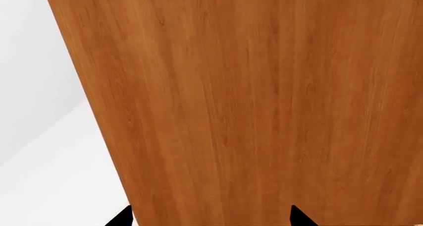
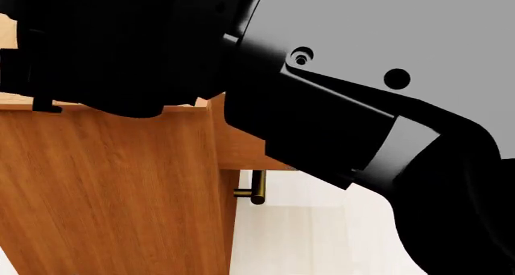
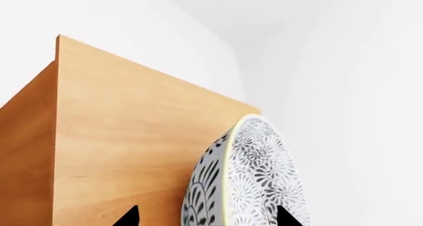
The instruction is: Put the bowl on top of the cabinet.
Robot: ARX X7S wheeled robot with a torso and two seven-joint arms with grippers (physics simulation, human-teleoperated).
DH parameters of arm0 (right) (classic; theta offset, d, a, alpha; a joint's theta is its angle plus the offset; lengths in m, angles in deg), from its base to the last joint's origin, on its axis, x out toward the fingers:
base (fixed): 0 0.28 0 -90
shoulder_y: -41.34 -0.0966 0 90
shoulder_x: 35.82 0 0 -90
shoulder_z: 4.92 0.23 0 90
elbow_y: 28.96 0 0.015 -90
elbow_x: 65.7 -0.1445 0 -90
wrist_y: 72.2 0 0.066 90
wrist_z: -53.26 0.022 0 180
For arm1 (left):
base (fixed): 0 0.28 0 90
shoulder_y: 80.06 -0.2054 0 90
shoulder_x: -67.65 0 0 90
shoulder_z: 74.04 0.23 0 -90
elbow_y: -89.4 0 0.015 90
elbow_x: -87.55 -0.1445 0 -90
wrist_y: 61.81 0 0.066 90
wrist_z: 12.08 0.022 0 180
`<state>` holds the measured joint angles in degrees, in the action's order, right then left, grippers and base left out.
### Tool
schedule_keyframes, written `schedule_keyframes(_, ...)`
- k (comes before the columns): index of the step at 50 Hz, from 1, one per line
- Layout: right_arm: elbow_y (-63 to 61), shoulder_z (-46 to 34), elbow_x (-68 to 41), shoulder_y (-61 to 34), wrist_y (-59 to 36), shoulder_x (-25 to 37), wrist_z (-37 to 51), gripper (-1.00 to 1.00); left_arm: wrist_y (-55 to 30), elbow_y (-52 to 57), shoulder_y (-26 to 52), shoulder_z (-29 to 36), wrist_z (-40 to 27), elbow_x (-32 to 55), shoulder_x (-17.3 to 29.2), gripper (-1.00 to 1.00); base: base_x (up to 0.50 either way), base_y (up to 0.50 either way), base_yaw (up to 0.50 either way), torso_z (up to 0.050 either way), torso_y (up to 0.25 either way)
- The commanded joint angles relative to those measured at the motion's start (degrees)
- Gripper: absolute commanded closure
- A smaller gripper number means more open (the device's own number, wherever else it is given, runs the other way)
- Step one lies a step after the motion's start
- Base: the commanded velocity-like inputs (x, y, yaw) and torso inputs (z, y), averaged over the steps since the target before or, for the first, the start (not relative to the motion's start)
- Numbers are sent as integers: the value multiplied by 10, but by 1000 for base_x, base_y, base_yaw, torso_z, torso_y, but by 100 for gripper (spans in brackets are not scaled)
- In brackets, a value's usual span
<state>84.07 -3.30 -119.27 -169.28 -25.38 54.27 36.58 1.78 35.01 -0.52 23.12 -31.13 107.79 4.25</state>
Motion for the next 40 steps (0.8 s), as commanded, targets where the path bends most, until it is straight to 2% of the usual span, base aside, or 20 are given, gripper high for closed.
schedule_keyframes(1,-21,3,-9,-25,-7,15,4,-100,-1,11,-6,4,-4,-3,3,-100,0,0,0,0,0)
schedule_keyframes(16,-141,2,-17,-62,-45,104,26,-100,-5,21,-9,9,-10,-7,6,-100,0,0,0,0,0)
schedule_keyframes(30,-155,1,-7,-68,-53,172,21,-100,-3,19,-7,10,-9,-5,8,-100,0,0,0,0,0)
schedule_keyframes(35,-142,27,-17,-76,-52,221,25,-100,0,10,-4,6,-9,-3,8,-100,0,0,0,0,0)
schedule_keyframes(40,-179,37,-29,-75,-69,296,52,-100,-1,5,-4,8,-11,-5,8,-100,0,0,0,0,0)
